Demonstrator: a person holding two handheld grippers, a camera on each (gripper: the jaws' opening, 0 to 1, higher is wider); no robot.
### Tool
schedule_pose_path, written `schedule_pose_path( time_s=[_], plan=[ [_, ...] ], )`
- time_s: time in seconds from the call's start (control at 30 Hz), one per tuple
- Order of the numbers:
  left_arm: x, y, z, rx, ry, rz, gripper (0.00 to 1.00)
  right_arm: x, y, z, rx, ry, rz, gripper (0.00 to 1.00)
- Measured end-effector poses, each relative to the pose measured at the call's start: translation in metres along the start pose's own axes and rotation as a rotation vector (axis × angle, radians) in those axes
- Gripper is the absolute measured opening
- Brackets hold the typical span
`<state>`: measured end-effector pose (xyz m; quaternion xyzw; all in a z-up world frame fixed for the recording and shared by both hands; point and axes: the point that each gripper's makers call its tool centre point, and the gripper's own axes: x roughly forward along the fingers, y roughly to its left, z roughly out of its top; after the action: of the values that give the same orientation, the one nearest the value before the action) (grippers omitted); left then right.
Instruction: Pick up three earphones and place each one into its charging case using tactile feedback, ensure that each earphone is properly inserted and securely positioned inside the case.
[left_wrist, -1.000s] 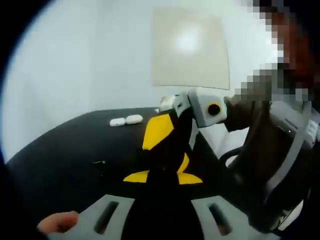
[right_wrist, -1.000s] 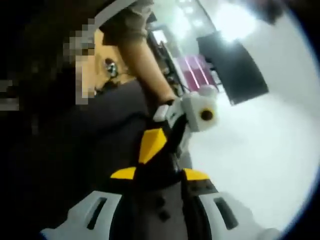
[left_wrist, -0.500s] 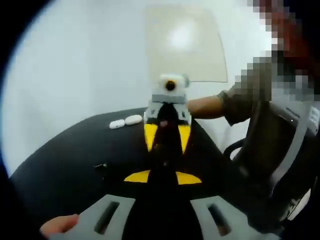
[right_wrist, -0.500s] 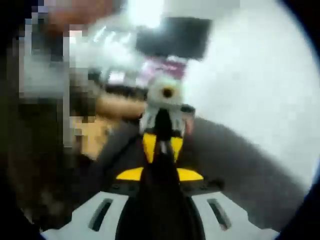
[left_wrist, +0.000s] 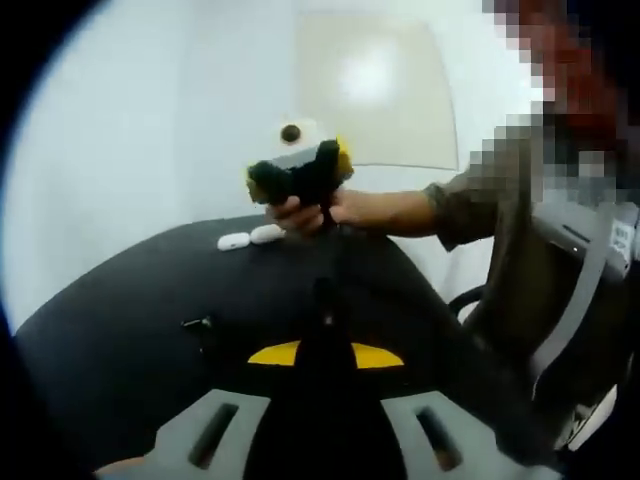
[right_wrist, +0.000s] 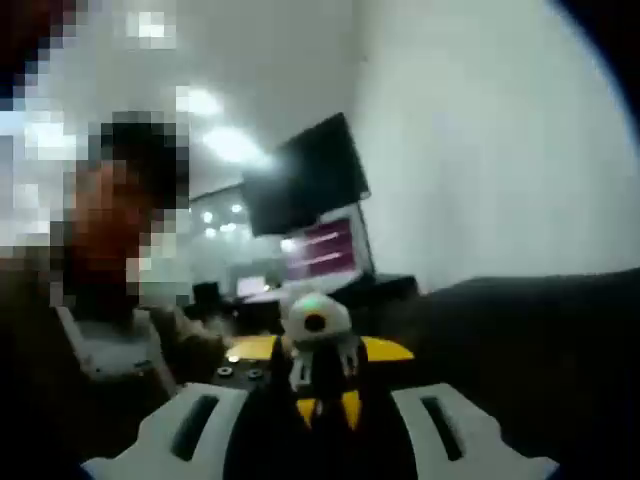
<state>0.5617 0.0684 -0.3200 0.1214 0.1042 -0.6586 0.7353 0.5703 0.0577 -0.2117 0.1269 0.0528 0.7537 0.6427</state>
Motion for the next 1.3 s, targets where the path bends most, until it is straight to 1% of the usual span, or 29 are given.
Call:
schedule_pose_path(
  time_s=[0.03, 0.07, 0.1, 0.13, 0.17, 0.2, 0.23, 0.27, 0.3, 0.33, 0.37, 0.43, 0.47, 0.5, 0.53, 0.57, 0.6, 0.67, 0.7, 0.73, 0.77, 0.8, 0.83, 0.87, 0.97, 1.03, 1.07, 1.2, 1.3],
  plan=[
    [0.0, 0.0, 0.0, 0.006, 0.0, 0.003, 0.15, 0.0, -0.002, -0.002, -0.024, -0.021, -0.007, 0.31],
    [-0.001, -0.001, 0.0, 0.01, -0.001, 0.005, 0.15, -0.001, -0.012, -0.003, -0.103, -0.057, -0.061, 0.35],
    [-0.001, -0.001, 0.0, 0.008, 0.0, 0.006, 0.15, -0.005, -0.023, -0.01, -0.183, -0.065, -0.138, 0.37],
    [-0.001, 0.0, 0.0, -0.001, 0.001, 0.012, 0.15, -0.007, -0.027, -0.021, -0.187, -0.019, -0.152, 0.33],
    [-0.001, 0.004, 0.0, -0.014, 0.003, 0.033, 0.15, -0.009, -0.031, -0.031, -0.114, 0.049, -0.165, 0.26],
    [-0.001, 0.007, 0.0, -0.021, 0.006, 0.053, 0.15, -0.009, -0.03, -0.039, -0.075, 0.083, -0.16, 0.23],
    [0.0, 0.007, 0.0, -0.021, 0.005, 0.053, 0.15, -0.009, -0.029, -0.042, -0.079, 0.082, -0.134, 0.23],
    [0.001, 0.008, 0.0, -0.038, 0.005, 0.067, 0.15, -0.009, -0.026, -0.048, -0.074, 0.105, -0.114, 0.23],
    [0.002, 0.008, 0.0, -0.039, 0.007, 0.071, 0.15, -0.011, -0.025, -0.06, -0.037, 0.179, -0.106, 0.23],
    [0.002, 0.008, 0.0, -0.043, 0.008, 0.083, 0.15, -0.013, -0.024, -0.067, -0.047, 0.215, -0.095, 0.23],
    [0.003, 0.009, 0.0, -0.046, 0.008, 0.087, 0.15, -0.012, -0.021, -0.069, -0.073, 0.227, -0.08, 0.23],
    [0.003, 0.008, 0.0, -0.041, 0.009, 0.092, 0.15, -0.009, -0.014, -0.073, -0.087, 0.249, -0.055, 0.27],
    [0.003, 0.008, 0.0, -0.035, 0.008, 0.093, 0.15, -0.008, -0.014, -0.08, -0.095, 0.281, -0.062, 0.3],
    [0.003, 0.007, 0.001, -0.029, 0.006, 0.093, 0.15, -0.007, -0.018, -0.085, -0.1, 0.307, -0.09, 0.33],
    [0.003, 0.006, 0.001, -0.021, 0.003, 0.09, 0.15, -0.004, -0.024, -0.088, -0.1, 0.315, -0.132, 0.34],
    [0.005, 0.004, 0.002, -0.005, -0.001, 0.08, 0.15, -0.001, -0.027, -0.093, -0.114, 0.344, -0.151, 0.33],
    [0.006, 0.001, 0.002, 0.006, -0.006, 0.073, 0.15, 0.0, -0.025, -0.096, -0.131, 0.364, -0.136, 0.3],
    [0.005, 0.0, 0.002, 0.014, -0.005, 0.068, 0.15, 0.002, -0.015, -0.099, -0.129, 0.377, -0.094, 0.23],
    [0.004, -0.001, 0.002, 0.004, -0.004, 0.06, 0.15, 0.001, -0.017, -0.099, -0.156, 0.38, -0.102, 0.21],
    [0.004, -0.002, 0.002, 0.002, -0.002, 0.059, 0.17, -0.002, -0.017, -0.098, -0.137, 0.373, -0.107, 0.19],
    [0.002, -0.004, 0.004, 0.011, -0.007, 0.051, 0.21, -0.004, -0.017, -0.097, -0.125, 0.375, -0.108, 0.19],
    [0.001, -0.011, 0.006, 0.001, -0.015, 0.018, 0.26, -0.005, -0.017, -0.097, -0.121, 0.376, -0.106, 0.19],
    [0.001, -0.014, 0.01, -0.015, -0.037, 0.003, 0.3, -0.005, -0.016, -0.097, -0.108, 0.375, -0.106, 0.19],
    [0.0, -0.013, 0.015, -0.023, -0.063, 0.013, 0.31, -0.005, -0.015, -0.097, -0.105, 0.377, -0.102, 0.19],
    [-0.002, -0.008, 0.023, -0.05, -0.094, 0.036, 0.28, -0.005, -0.01, -0.098, -0.109, 0.385, -0.097, 0.18],
    [-0.003, -0.004, 0.022, -0.043, -0.081, 0.068, 0.17, -0.005, -0.009, -0.098, -0.137, 0.388, -0.097, 0.18],
    [-0.003, -0.007, 0.023, -0.041, -0.086, 0.056, 0.15, -0.005, -0.011, -0.098, -0.149, 0.387, -0.108, 0.18],
    [-0.003, -0.009, 0.024, -0.063, -0.086, 0.056, 0.15, -0.004, -0.01, -0.099, -0.182, 0.401, -0.108, 0.18],
    [-0.003, -0.009, 0.028, -0.095, -0.11, 0.052, 0.15, -0.005, -0.012, -0.099, -0.203, 0.408, -0.113, 0.18]
  ],
)
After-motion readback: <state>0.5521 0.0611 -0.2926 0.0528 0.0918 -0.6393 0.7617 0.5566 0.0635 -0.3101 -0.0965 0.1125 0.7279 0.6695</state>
